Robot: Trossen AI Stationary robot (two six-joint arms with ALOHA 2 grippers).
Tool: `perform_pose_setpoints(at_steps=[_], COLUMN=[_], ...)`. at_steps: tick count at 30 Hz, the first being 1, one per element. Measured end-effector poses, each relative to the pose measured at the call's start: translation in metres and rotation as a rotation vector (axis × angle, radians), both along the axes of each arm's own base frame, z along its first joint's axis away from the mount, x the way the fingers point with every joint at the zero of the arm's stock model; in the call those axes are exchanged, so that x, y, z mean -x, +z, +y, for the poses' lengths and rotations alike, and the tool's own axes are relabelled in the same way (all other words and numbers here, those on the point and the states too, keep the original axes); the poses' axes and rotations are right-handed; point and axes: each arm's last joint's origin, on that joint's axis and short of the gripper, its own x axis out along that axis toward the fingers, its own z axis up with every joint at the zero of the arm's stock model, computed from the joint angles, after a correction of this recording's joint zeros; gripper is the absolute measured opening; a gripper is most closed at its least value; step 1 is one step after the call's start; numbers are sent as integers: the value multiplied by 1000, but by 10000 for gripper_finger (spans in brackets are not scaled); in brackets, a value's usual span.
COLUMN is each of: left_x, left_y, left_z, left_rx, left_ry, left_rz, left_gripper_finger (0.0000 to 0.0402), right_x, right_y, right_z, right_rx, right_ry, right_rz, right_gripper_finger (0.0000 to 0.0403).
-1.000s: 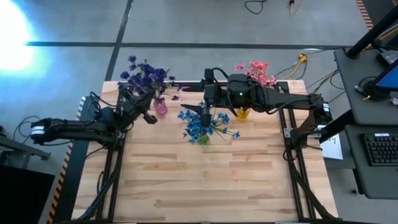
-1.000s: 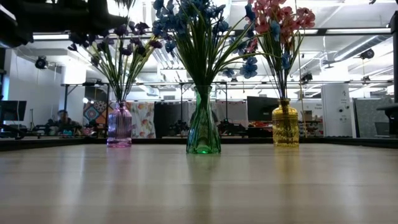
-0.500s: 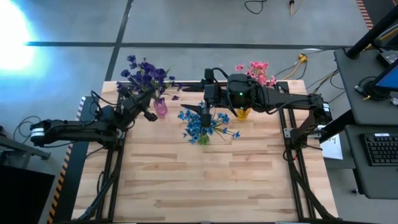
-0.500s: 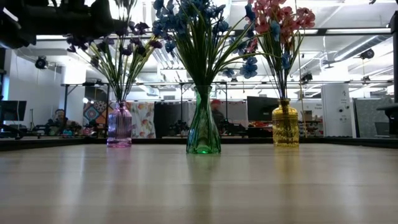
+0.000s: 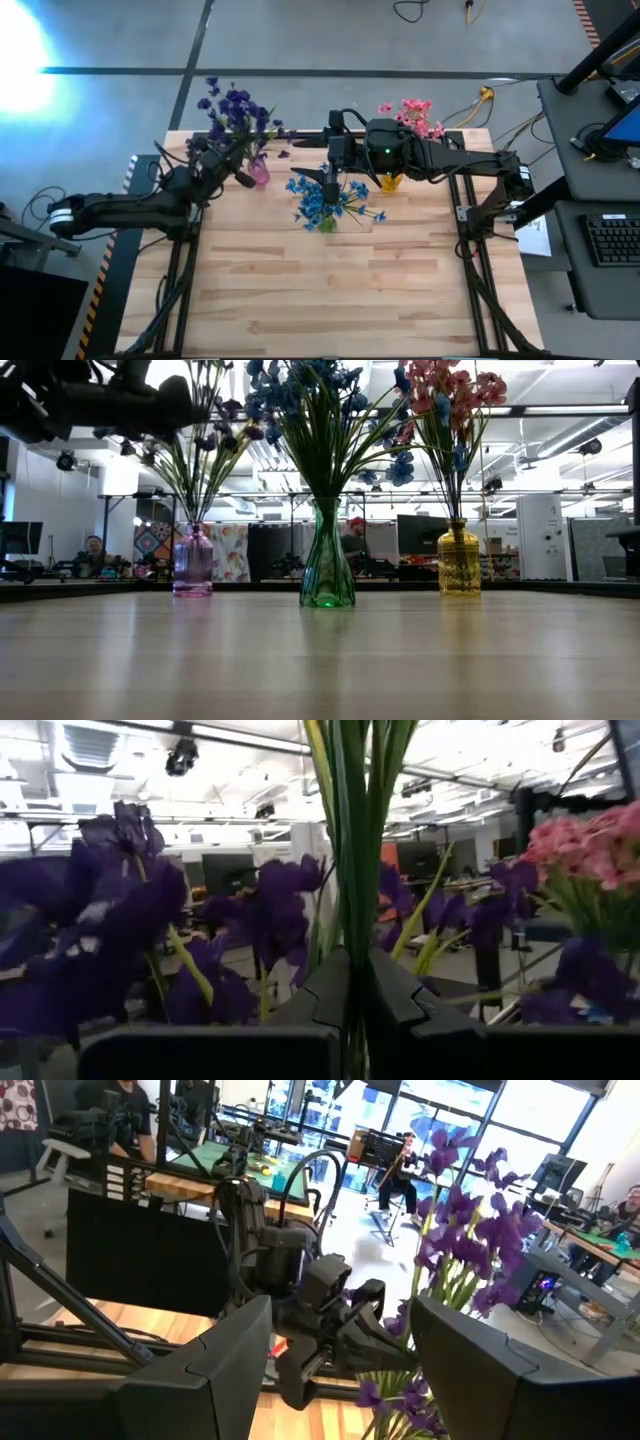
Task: Sort flowers into vase by color
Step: Put the violet flowers into the violet vase
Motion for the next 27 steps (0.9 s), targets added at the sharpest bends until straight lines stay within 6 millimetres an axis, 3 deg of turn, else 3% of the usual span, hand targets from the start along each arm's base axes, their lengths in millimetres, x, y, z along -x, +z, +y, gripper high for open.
perform_pose_setpoints(at_steps=[15,27], left_x=[-7,0], left_y=[-5,3], left_z=[5,1], left_rx=[-18,-15], left_ry=[6,-53], left_rz=[37,-45], left_gripper_finger=[0,0], right_x=[0,0], right_y=[0,-5], right_z=[0,-2], right_rx=[3,-3], right_ry=[0,-18], right_rz=[0,44], right_gripper_finger=[233,233])
